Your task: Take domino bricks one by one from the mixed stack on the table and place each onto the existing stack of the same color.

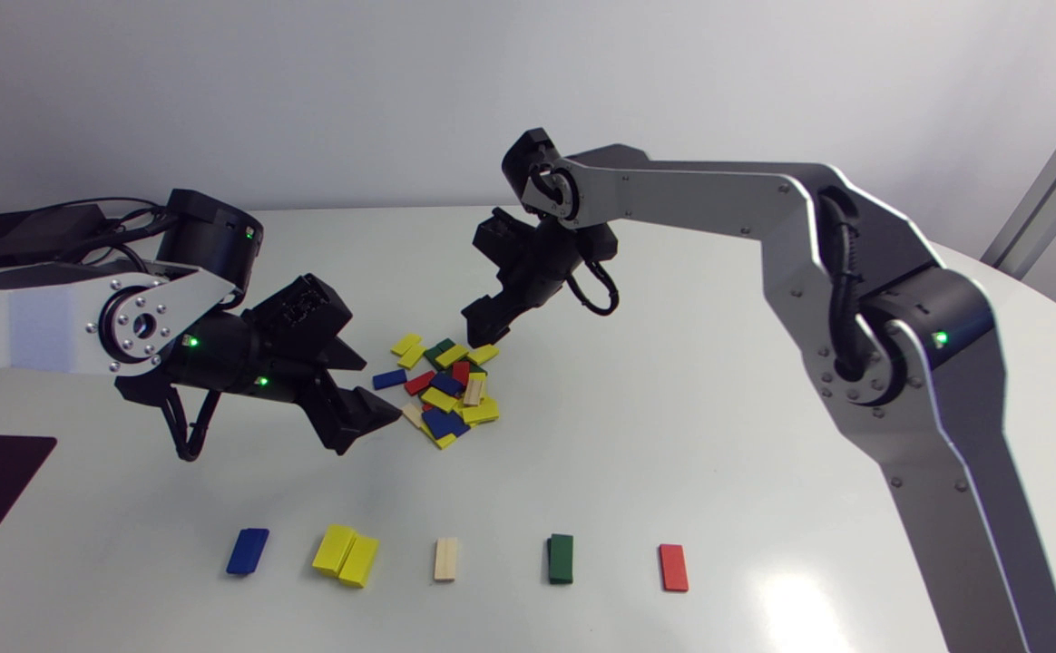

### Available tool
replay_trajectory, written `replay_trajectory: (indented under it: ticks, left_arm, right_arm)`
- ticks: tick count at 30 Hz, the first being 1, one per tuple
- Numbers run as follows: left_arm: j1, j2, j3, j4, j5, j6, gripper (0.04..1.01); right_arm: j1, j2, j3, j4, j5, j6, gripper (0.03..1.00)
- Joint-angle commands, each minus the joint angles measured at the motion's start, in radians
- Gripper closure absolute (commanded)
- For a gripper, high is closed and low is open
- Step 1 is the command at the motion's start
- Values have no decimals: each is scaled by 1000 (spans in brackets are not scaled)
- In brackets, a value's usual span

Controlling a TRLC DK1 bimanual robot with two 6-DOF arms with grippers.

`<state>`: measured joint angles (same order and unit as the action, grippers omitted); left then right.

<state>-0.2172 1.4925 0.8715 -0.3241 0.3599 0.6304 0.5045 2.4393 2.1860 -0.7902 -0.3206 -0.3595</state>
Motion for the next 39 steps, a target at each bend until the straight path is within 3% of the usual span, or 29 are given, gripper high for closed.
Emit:
replay_trajectory:
  ticks: [1,12,15,17,18,21,29,39]
  left_arm:
    - [7,-1,-16,11,-3,0,54]
    - [7,6,-2,14,-3,3,54]
    - [9,6,0,14,-3,5,54]
    - [9,6,-2,14,-3,6,54]
    - [9,6,-2,14,-3,8,54]
    - [10,6,-2,14,-1,12,54]
    - [6,12,9,16,-1,8,54]
    - [13,-3,-19,14,1,11,54]
  right_arm:
    - [2,76,92,-58,14,17,67]
    - [25,271,463,-314,41,34,69]
    - [25,397,709,-443,41,39,69]
    - [25,543,1015,-546,51,54,70]
    - [32,572,1064,-572,71,53,70]
    - [39,603,1112,-618,71,57,70]
    - [49,593,1080,-624,87,76,72]
    - [55,529,956,-517,98,117,98]
